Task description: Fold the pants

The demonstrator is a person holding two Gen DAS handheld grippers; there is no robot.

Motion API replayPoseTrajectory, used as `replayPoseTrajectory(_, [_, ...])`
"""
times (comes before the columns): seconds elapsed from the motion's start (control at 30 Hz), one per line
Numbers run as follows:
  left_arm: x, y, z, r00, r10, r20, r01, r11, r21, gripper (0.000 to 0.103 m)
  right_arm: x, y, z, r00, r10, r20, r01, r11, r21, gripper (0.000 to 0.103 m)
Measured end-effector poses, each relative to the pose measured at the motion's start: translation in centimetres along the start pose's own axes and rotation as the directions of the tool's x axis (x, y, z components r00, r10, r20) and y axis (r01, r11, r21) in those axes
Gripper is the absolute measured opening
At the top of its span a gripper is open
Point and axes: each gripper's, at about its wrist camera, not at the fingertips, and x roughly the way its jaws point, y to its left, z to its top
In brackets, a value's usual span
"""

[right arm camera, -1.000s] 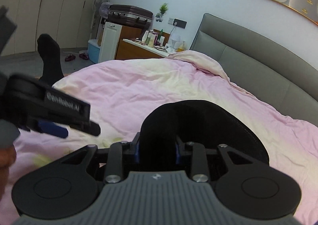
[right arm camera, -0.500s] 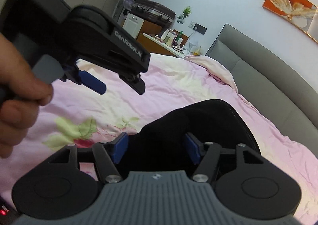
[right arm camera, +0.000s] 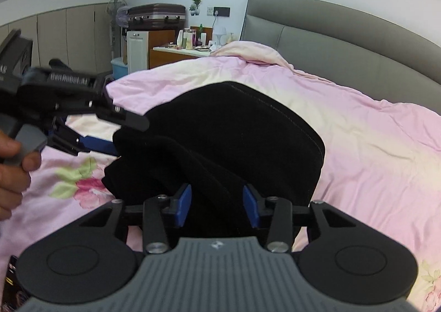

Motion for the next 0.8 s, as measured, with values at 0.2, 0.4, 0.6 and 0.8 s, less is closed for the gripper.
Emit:
replayPoseTrajectory(0.2, [1.9, 1.1, 0.6, 0.999, -0.043, -0.026, 0.041, 0.996, -0.085, 0.041, 1.5, 1.2, -0.8, 1.0, -0.009, -0.015, 0.008, 0.998, -0.069, 0.03])
replayPoseTrajectory(0.4, [-1.1, -1.5, 1.7, 0.981, -0.189, 0.036, 0.19, 0.982, -0.019, 0.033, 0.6, 0.6, -0.6, 0.998, 0.04, 0.053, -0.036, 0.997, -0.064, 0.009])
replayPoseTrajectory(0.6, [-1.6, 0.6, 2.3, 0.995, -0.08, 0.065, 0.086, 0.992, -0.093, 0.033, 1.2, 2.9, 0.0, 0.995, 0.086, 0.053, -0.074, 0.978, -0.197, 0.007])
replayPoseTrajectory(0.8, [-0.6, 6.0, 0.6, 0.998, 0.061, 0.004, -0.058, 0.966, -0.252, 0.034, 3.6, 4.0, -1.5, 0.992, 0.127, -0.013, -0.127, 0.976, -0.177, 0.008])
